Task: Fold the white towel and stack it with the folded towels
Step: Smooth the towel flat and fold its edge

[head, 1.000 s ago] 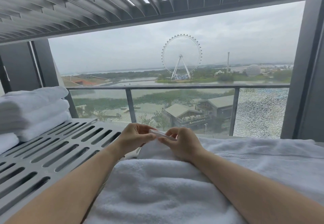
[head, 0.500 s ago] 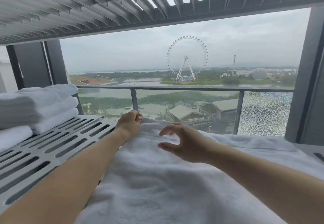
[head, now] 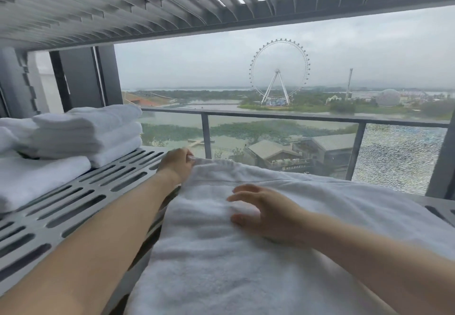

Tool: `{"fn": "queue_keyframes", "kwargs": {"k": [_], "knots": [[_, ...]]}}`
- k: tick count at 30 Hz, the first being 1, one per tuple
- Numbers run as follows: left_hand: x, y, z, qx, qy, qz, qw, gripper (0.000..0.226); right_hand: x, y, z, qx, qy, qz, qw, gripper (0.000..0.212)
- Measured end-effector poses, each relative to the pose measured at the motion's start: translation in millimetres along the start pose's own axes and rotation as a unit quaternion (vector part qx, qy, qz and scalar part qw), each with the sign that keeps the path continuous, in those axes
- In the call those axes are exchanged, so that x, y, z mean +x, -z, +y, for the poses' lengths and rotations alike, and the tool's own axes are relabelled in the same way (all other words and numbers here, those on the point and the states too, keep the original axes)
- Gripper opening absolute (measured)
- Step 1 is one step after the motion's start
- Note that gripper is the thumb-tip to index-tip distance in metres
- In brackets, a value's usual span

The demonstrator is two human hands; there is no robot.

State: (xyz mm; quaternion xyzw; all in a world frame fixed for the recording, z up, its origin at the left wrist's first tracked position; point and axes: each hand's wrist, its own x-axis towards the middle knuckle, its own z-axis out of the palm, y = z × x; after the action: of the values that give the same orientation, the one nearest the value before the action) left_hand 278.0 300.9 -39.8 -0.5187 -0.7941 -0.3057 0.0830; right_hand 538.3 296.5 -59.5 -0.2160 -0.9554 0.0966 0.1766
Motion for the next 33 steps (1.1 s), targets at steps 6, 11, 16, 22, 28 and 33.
{"fn": "queue_keyframes", "kwargs": {"k": [6, 11, 16, 22, 28, 33], "knots": [[4.4, 4.6, -13.7, 0.008, -0.036, -0.039, 0.999, 0.019, -8.1, -20.7, -64.4, 0.1, 0.08, 0.067, 0.989, 0.016], [1.1, -9.1, -20.6, 0.002, -0.039, -0.055, 0.998, 0.021, -20.9, -29.7, -78.6, 0.144, 0.002, 0.026, 0.989, 0.017], [-7.7, -15.3, -24.2, -0.035, -0.037, -0.007, 0.999, 0.026, -24.2, -27.5, -85.7, 0.153, -0.024, 0.027, 0.988, 0.011], [-8.2, -13.1, -27.1, -0.072, -0.018, -0.024, 0.997, 0.028, -26.7, -25.3, -95.5, 0.151, -0.032, -0.002, 0.988, 0.01], [-5.4, -9.6, -26.1, -0.088, -0.014, -0.036, 0.995, 0.016, -34.1, -25.0, -103.6, 0.163, -0.027, -0.039, 0.986, 0.01], [0.2, -9.3, -22.1, -0.038, 0.004, -0.076, 0.996, 0.024, -36.0, -27.4, -106.2, 0.14, -0.035, 0.031, 0.989, 0.009]]}}
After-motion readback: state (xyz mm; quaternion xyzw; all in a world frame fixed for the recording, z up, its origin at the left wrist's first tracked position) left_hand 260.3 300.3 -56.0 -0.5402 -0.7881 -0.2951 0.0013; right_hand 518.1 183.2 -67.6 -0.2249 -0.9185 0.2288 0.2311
